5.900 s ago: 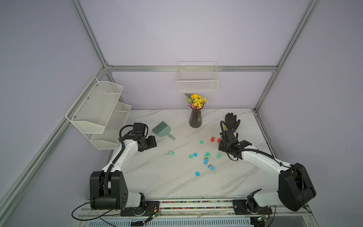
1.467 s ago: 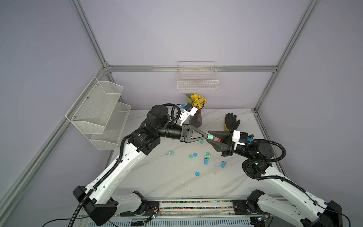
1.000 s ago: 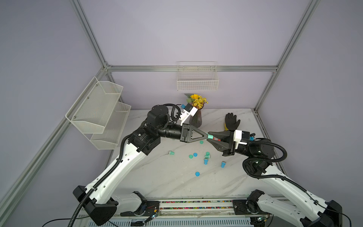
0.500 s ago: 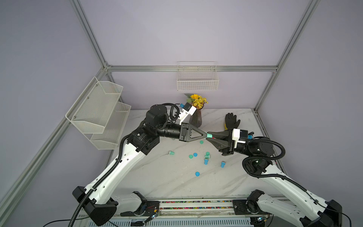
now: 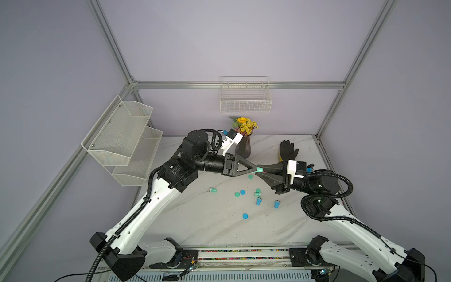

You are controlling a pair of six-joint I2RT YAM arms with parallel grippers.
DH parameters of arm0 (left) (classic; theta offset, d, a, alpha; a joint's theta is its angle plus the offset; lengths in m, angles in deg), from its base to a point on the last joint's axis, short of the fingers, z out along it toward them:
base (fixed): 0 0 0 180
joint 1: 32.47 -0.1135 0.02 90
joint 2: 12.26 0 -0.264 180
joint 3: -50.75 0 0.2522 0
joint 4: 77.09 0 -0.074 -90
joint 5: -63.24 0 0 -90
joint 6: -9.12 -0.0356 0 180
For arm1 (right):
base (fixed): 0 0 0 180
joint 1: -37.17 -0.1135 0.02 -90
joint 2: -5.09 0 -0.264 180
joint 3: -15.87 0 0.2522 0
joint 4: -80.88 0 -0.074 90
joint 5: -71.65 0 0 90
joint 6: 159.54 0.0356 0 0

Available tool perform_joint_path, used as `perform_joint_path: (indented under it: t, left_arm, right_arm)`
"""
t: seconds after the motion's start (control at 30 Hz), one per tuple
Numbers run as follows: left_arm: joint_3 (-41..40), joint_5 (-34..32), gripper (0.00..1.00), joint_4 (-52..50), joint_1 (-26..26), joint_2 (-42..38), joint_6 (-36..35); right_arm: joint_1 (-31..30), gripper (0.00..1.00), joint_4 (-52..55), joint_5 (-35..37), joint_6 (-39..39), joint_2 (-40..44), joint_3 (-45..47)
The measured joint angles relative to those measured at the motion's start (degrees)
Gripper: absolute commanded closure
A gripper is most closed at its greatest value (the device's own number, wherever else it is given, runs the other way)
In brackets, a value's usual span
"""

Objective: Close the stamp cap
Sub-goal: Pick up the stamp from the center of the board, then move the cover to the center of the board.

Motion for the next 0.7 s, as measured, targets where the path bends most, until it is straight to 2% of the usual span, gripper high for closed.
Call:
perform_joint_path:
  t: [0.13,0.23,0.43,0.57,0.7]
  left_arm:
    - [0.5,-8.13,0.29,-6.97,-6.43,-1.86,-3.78]
    - [1.79,-18.21,0.31,-13.97,-8.94,-2.97,-8.26]
    - [-0.48,-36.39,0.39,-24.2,-8.96,-2.49,-15.91]
    - [-5.97,-43.15,0.43,-26.25,-8.57,1.03,-17.75]
    - [-9.25,-46.82,0.45,-26.53,-6.69,8.61,-19.58]
  right_arm:
    - [-0.04,1.0,4.13,2.75,-0.24,1.18,0.0]
    - [-0.04,1.0,8.41,5.92,-0.28,2.54,0.0]
    - [-0.04,1.0,18.49,13.46,0.11,3.48,-0.37]
    - [-0.04,1.0,26.25,19.58,1.57,3.1,-2.01]
    - [-0.04,1.0,35.76,28.57,5.64,-0.2,-7.04]
